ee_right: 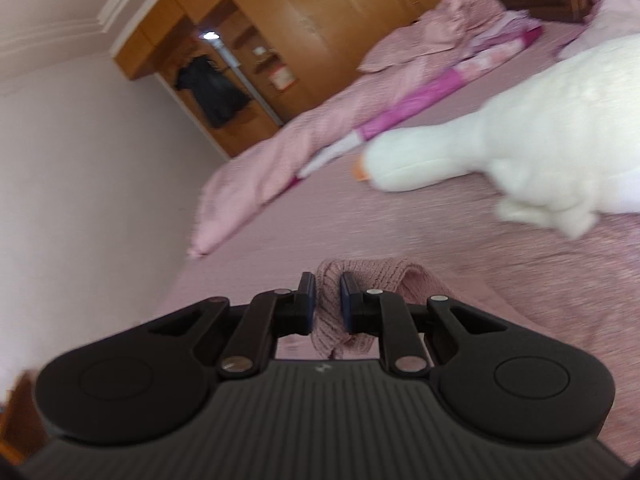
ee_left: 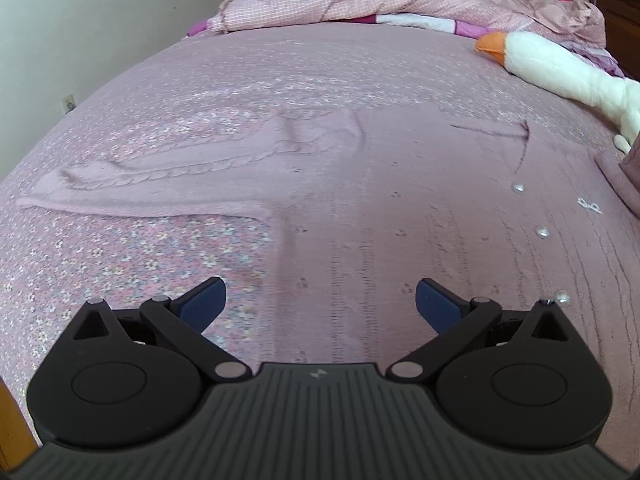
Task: Fold small clothes
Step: 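Carry the held sleeve across the cardigan body and open the right gripper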
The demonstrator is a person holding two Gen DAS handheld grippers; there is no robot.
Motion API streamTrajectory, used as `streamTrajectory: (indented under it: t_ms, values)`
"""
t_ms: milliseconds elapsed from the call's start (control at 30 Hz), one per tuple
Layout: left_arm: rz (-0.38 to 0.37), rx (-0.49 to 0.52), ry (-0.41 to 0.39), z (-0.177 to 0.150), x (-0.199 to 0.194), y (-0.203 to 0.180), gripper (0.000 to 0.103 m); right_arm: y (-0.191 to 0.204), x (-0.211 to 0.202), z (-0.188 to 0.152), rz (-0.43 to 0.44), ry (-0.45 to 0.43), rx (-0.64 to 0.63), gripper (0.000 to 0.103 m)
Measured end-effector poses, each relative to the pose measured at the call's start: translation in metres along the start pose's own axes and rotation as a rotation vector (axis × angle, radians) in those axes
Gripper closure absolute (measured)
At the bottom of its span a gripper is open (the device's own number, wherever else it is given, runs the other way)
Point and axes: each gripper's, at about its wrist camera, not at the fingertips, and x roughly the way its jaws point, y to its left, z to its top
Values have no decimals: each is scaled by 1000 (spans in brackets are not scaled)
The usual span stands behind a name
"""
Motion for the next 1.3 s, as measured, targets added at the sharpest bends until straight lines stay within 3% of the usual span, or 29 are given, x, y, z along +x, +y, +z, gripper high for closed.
streamTrajectory:
  t_ms: [500, 1100, 1300]
  values:
    - [42, -114, 4, -7, 3, 54, 0, 88, 74, -31, 220, 89, 61, 86]
    - [85, -133, 19, -10, 20, 83, 0, 102, 200, -145, 189, 403, 64, 86]
    - [80, -127, 17, -4, 26, 81, 0, 105, 213, -162, 222, 444, 55, 84]
